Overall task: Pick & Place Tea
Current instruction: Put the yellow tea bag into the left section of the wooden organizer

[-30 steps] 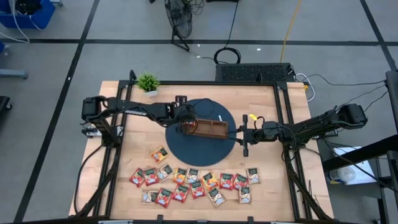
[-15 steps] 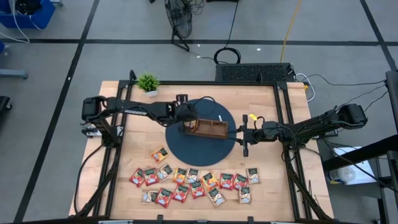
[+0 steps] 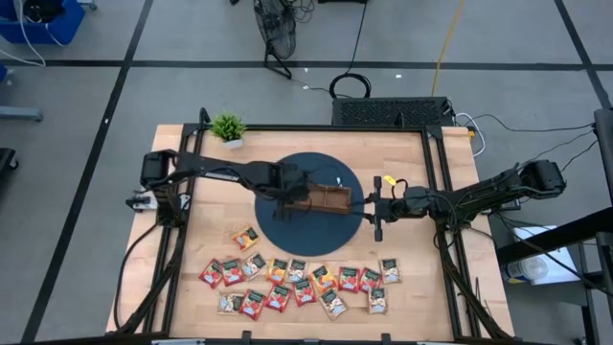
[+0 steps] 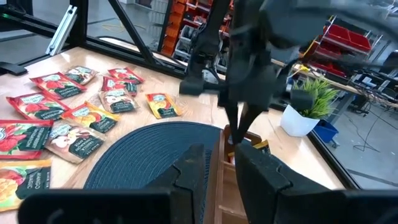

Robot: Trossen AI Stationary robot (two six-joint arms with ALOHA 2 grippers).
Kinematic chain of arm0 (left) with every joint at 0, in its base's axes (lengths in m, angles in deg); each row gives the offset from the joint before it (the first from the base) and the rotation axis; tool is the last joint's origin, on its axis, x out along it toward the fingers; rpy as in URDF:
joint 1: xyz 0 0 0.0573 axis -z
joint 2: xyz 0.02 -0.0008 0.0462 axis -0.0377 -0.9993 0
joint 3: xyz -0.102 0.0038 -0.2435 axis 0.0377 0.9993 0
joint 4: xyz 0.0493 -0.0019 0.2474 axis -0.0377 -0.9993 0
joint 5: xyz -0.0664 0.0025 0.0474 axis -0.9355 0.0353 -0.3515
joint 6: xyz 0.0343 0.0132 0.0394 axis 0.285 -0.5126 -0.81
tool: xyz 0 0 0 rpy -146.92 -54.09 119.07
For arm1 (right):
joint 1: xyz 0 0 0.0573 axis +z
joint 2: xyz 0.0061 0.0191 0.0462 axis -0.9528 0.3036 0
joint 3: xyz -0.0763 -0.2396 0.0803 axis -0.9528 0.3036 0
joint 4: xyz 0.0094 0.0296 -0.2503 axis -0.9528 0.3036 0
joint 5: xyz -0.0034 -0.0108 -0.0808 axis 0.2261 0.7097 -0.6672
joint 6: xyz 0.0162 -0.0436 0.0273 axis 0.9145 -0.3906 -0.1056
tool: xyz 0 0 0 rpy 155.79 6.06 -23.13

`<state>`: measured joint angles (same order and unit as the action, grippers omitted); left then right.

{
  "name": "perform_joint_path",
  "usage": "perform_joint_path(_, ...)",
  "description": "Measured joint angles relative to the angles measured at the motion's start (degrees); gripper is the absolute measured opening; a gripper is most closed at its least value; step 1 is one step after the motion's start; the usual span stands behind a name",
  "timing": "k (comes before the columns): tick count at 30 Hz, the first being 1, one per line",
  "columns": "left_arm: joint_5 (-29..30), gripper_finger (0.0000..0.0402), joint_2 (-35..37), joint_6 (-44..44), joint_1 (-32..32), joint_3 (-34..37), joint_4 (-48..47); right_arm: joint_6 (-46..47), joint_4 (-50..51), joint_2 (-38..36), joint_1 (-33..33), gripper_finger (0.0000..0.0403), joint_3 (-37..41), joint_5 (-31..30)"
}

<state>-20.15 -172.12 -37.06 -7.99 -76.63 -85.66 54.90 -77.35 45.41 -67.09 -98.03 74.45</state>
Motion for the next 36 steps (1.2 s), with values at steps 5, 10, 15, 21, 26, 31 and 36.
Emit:
perform_joint_path(5, -0.76, 0.0002, -2.81, -0.72, -0.64, -0.02, 1.07, -0.02, -0.02, 0.0, 0.02, 0.0075, -0.02, 0.0)
perform_joint_path(10, -1.1, 0.0001, -5.22, -0.88, -1.93, 0.0, 1.27, -0.17, 0.09, 0.0, 0.02, 0.0075, -0.01, 0.02)
perform_joint_path(15, -2.62, 0.0001, -7.42, -0.43, -2.53, -0.04, 3.07, -0.15, 0.33, 0.01, 0.02, 0.0075, 0.0, 0.02)
perform_joint_path(21, 1.24, 0.0003, -8.32, 2.78, -2.17, -0.09, 4.89, -0.11, 0.44, 0.01, 0.11, 0.0075, 0.0, 0.06)
perform_joint_path(26, 7.0, 0.0002, -8.43, 5.35, -1.19, 0.0, 5.83, -0.09, 0.52, 0.0, 0.11, 0.0075, -0.02, 0.04)
perform_joint_path(31, 6.9, 0.002, -8.43, 5.89, -0.19, 0.02, 5.86, -0.07, 0.52, 0.0, 0.11, 0.0075, 0.0, 0.04)
perform_joint_path(36, 6.65, 0.0031, -7.34, 6.69, 1.02, 0.04, 5.92, -0.07, 0.45, 0.01, 0.11, 0.0075, -0.01, 0.04)
